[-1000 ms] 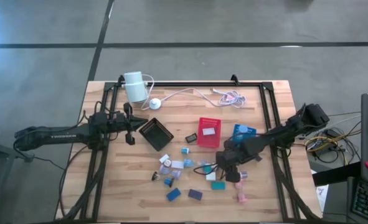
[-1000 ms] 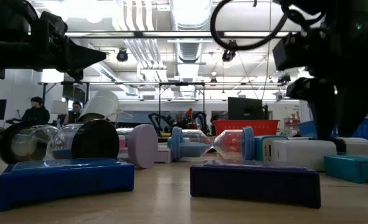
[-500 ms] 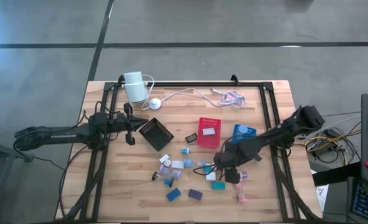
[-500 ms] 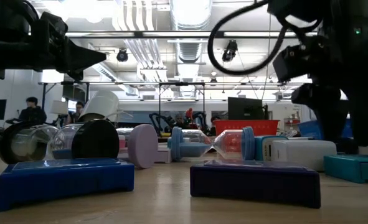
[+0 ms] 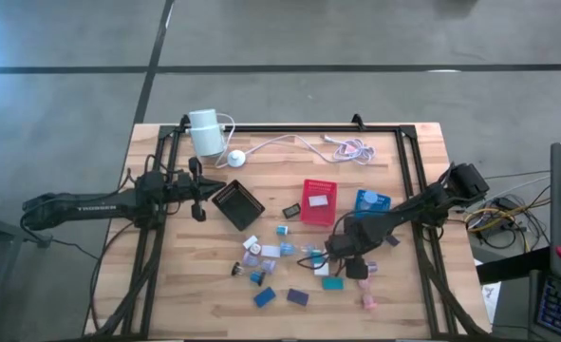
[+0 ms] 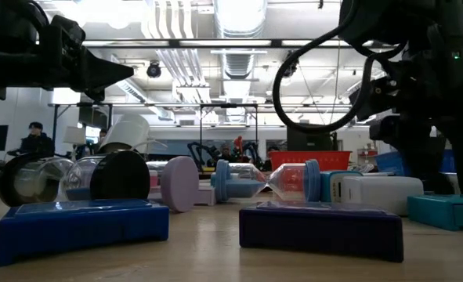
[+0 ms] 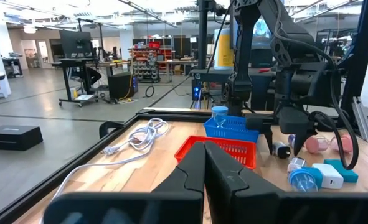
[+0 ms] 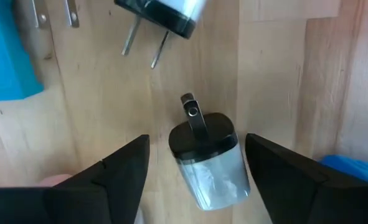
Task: Pick & Place Office items
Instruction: Put the right black and white charger adapter into the black bin
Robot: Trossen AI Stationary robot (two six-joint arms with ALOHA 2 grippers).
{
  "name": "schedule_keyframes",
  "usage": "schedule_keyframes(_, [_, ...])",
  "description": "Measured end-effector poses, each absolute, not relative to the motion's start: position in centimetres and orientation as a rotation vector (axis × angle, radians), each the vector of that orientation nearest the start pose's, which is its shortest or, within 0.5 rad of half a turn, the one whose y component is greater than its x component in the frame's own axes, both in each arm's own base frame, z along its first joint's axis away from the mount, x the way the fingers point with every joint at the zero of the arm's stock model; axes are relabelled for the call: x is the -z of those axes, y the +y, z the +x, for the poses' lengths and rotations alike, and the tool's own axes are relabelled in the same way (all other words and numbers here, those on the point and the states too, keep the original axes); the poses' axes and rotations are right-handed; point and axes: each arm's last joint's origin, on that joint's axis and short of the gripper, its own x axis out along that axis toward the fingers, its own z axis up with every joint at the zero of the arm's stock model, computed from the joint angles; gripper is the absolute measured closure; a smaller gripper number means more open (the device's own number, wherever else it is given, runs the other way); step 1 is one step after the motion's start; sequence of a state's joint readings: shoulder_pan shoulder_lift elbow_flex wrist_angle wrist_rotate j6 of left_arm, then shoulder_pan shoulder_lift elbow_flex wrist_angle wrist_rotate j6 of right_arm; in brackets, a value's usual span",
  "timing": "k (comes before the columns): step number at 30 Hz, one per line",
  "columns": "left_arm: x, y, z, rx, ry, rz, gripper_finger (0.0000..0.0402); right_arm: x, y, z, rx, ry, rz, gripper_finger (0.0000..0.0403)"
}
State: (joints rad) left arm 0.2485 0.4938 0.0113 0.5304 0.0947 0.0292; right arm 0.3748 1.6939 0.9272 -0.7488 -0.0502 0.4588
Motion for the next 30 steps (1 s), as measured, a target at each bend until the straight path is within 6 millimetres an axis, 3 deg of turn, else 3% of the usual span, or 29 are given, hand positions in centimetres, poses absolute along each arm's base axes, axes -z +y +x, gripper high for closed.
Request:
schedule_keyframes(4, [-17.3,2.9,12.6,-0.156,-0.045,0.038,0.0396,-14.3,10.2,25.6,-0.004,1.537,0.103,0.0187])
schedule_keyframes(10, [-17.3,2.9,12.6,-0.156,-0.045,0.038,0.0396,-14.8,10.2,25.6,-0.089,1.504,0.033,0.0281])
schedule_keyframes(13, [-17.3,2.9,12.6,-0.156,-0.045,0.038,0.0396,-15.8,10.3,25.8,-0.138,1.43,0.019,0.028])
schedule_keyframes(21, [-17.3,2.9,12.6,-0.16,-0.044,0.038,0.0396,-21.3,10.1,26.5,-0.27,1.021,0.029,0.028])
schedule_keyframes(30, [-17.2,2.9,12.6,-0.163,-0.039,0.059,0.0396,-28.3,6.8,24.8,-0.287,0.432,0.018,0.028])
